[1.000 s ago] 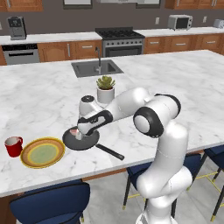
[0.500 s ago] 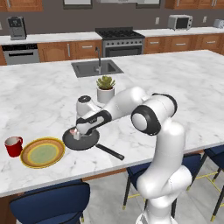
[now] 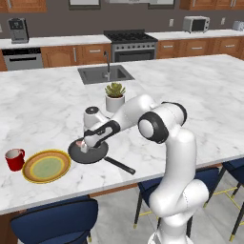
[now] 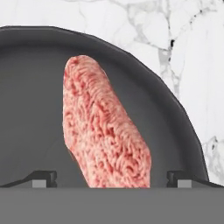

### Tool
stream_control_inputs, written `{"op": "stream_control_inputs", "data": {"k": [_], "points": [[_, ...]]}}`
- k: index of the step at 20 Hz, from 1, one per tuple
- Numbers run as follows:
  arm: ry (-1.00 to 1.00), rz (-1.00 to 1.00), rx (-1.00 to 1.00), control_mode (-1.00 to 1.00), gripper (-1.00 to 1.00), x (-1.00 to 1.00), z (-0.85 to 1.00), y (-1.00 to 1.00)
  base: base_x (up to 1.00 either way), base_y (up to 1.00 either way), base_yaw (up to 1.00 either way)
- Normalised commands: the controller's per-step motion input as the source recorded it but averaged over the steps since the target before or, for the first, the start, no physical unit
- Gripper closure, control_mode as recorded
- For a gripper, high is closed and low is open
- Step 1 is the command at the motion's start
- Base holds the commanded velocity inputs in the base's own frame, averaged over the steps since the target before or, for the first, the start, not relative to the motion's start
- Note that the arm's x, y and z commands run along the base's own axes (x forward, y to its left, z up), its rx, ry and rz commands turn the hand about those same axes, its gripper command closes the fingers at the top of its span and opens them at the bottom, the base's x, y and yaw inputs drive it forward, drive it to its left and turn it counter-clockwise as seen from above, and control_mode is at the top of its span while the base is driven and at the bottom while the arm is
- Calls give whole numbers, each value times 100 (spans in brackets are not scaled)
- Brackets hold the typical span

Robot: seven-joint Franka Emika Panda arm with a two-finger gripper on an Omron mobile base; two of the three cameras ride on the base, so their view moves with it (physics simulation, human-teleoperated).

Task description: Pick up the pan with the steak in it and place it on the dining table. Then place the steak on the plate.

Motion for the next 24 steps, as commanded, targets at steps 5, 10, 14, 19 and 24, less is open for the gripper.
{"op": "stream_control_inputs", "data": {"k": [5, 10, 14, 19, 24], "points": [[0, 0, 0, -100, -100, 8, -21, 0, 0, 0, 0], [0, 0, 0, -100, -100, 2, -17, 0, 0, 0, 0], [0, 0, 0, -100, -100, 0, -14, 0, 0, 0, 0], [0, 0, 0, -100, 100, 0, -11, 0, 0, 0, 0], [0, 0, 0, -100, 100, 0, 0, 0, 0, 0, 0]]}}
